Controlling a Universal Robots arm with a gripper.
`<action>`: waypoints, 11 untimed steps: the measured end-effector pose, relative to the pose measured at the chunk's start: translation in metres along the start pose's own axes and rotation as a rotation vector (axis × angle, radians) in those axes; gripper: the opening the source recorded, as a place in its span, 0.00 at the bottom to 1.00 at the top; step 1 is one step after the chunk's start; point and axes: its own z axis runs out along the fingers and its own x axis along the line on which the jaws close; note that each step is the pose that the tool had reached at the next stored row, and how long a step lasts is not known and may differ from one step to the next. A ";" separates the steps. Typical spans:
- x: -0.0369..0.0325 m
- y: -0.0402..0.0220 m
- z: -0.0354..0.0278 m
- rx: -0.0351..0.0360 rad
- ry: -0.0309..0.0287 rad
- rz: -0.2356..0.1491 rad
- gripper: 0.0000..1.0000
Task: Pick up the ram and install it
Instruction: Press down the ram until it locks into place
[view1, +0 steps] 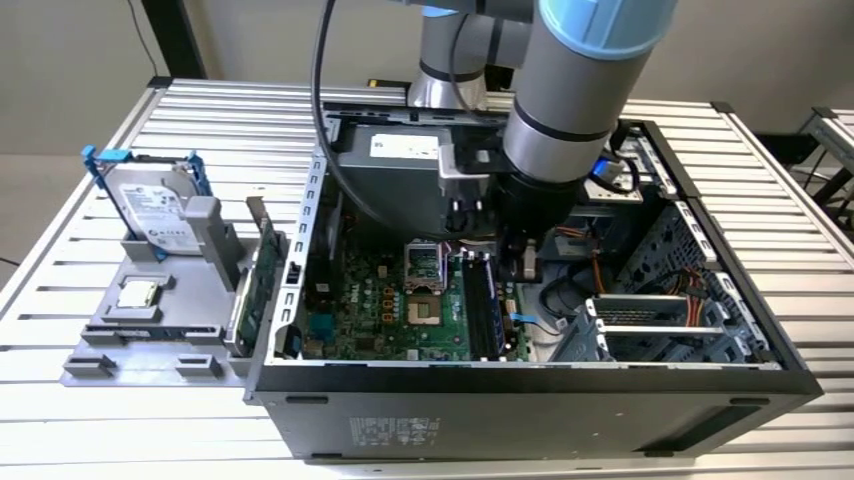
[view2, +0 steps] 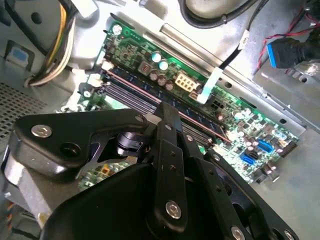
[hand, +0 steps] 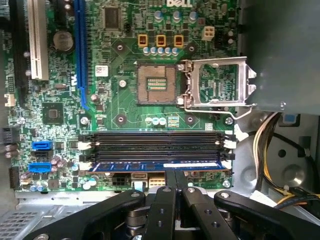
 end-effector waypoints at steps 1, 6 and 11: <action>0.0018 0.0000 -0.0001 -0.0001 0.0001 -0.003 0.00; 0.0050 0.0000 0.0001 -0.0009 0.0002 -0.012 0.00; 0.0067 -0.0001 0.0070 -0.0009 0.0020 -0.012 0.00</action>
